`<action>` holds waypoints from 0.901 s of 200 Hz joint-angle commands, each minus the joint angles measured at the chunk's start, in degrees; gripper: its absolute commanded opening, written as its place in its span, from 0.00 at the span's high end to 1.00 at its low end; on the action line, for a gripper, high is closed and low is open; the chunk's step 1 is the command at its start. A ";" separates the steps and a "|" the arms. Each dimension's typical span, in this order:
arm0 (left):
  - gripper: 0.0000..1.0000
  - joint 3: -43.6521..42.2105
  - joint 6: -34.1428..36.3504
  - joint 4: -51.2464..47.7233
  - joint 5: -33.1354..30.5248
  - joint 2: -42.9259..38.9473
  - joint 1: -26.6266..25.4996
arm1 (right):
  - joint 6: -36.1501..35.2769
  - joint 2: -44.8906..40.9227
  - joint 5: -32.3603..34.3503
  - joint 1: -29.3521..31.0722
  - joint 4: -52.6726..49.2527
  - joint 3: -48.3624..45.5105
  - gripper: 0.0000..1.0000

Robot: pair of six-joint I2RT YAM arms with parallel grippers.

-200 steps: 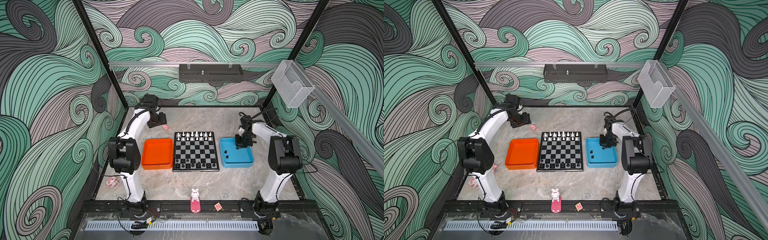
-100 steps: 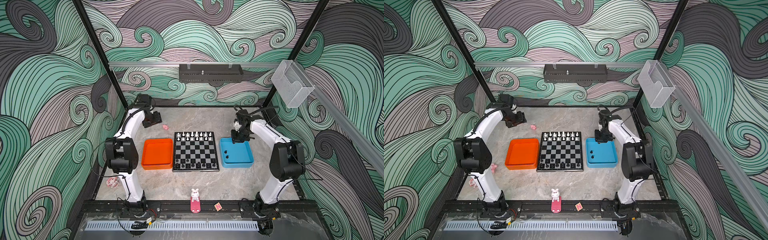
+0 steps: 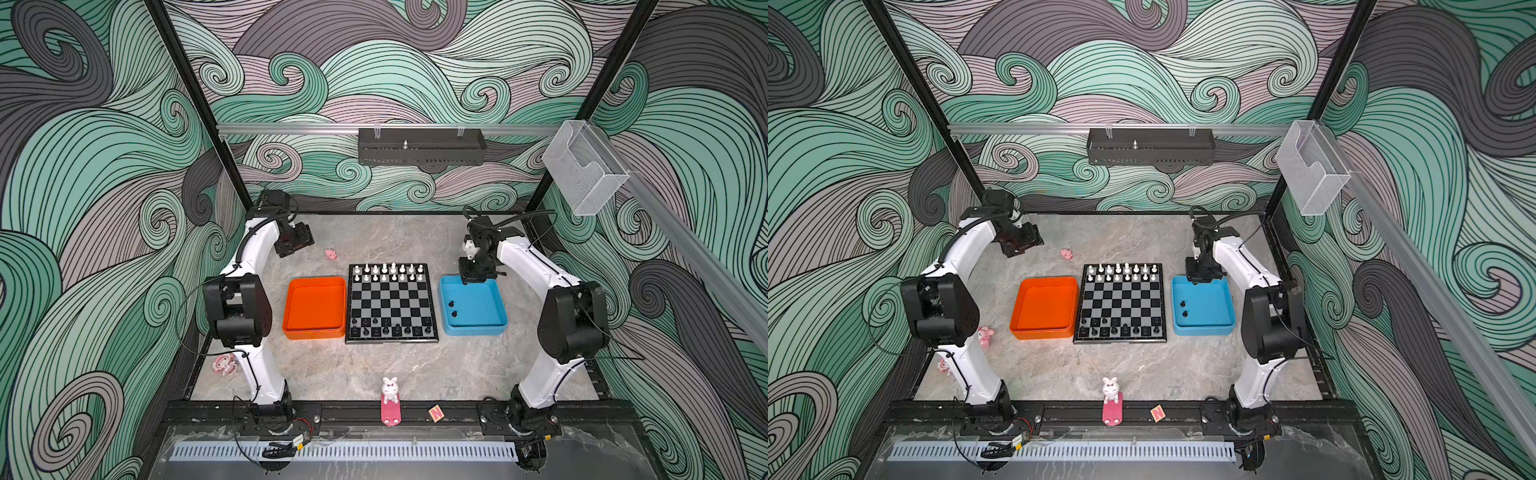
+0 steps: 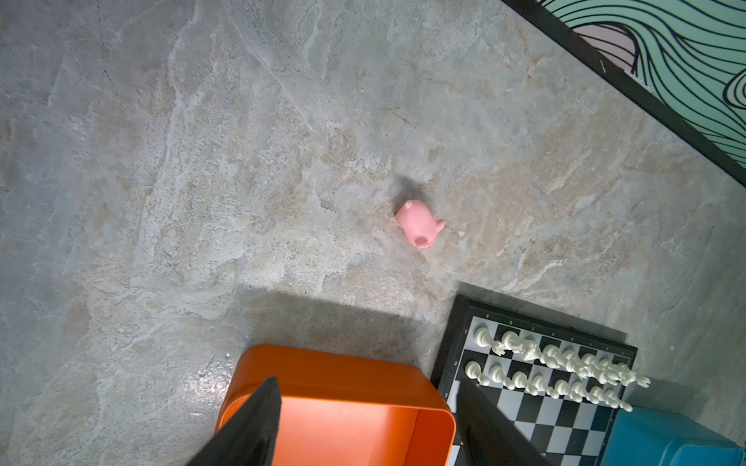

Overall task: Set up the chess pieces on the board
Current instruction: 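Close the right gripper on a black pawn in the blue tray, then lift the black pawn and carry it with the right gripper over the nearer rank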

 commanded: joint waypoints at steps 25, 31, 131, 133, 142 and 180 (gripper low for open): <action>0.29 -0.03 -0.63 0.28 1.15 0.22 0.69 | -0.19 -0.88 0.24 2.13 -1.81 1.69 0.91; 0.29 -0.06 -0.65 0.31 1.15 0.34 0.71 | -0.06 -1.05 0.10 2.52 -1.86 1.77 0.91; 0.29 -0.33 -0.88 0.58 2.02 0.56 0.78 | 3.64 2.85 -2.79 18.36 -1.57 4.74 0.90; 0.29 -0.39 -0.91 0.57 2.03 0.56 0.77 | 3.74 2.98 -2.87 18.62 -1.48 4.77 0.90; 0.29 -0.41 -0.89 0.64 2.12 0.65 0.75 | 4.23 3.67 -3.22 20.17 -1.02 4.39 0.90; 0.29 -0.47 -0.99 0.79 2.57 0.74 0.75 | 5.84 6.53 -4.13 24.44 0.40 2.50 0.90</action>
